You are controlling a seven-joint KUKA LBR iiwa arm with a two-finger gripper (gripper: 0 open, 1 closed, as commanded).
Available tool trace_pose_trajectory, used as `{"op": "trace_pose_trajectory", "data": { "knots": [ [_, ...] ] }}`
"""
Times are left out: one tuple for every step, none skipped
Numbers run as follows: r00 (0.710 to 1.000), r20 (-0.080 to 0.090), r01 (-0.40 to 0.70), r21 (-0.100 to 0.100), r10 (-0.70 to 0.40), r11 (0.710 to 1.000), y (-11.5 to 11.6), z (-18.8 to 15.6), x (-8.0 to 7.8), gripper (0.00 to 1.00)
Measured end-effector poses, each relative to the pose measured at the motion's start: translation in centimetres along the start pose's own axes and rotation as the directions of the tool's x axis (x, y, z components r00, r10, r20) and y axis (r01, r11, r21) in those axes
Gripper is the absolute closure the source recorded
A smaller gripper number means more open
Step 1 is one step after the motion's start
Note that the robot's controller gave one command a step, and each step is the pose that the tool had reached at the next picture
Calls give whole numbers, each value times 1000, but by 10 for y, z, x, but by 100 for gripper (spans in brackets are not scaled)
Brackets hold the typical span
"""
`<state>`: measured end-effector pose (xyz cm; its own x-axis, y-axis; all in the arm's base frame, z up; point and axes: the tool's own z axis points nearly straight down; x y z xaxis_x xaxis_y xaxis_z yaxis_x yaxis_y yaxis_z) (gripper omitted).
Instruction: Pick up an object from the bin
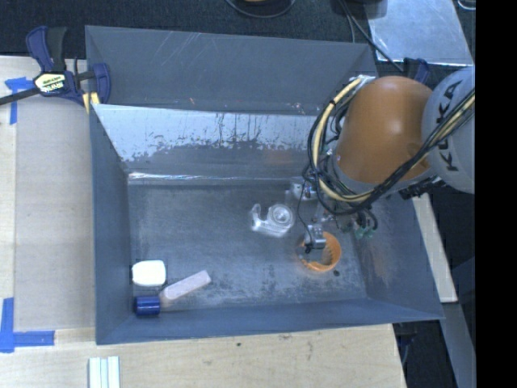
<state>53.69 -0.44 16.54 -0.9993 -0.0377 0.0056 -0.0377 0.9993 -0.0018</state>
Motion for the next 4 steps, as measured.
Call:
{"op": "trace_pose_trajectory", "data": {
  "knots": [
    [980,11,-200,-8,200,980,63,41,-72,0],
    [999,5,-38,-1,38,999,-19,67,-71,0],
    [992,13,-128,-7,128,992,-41,75,-68,100],
    [992,13,-129,-7,129,992,-41,75,-68,100]
  ]
}}
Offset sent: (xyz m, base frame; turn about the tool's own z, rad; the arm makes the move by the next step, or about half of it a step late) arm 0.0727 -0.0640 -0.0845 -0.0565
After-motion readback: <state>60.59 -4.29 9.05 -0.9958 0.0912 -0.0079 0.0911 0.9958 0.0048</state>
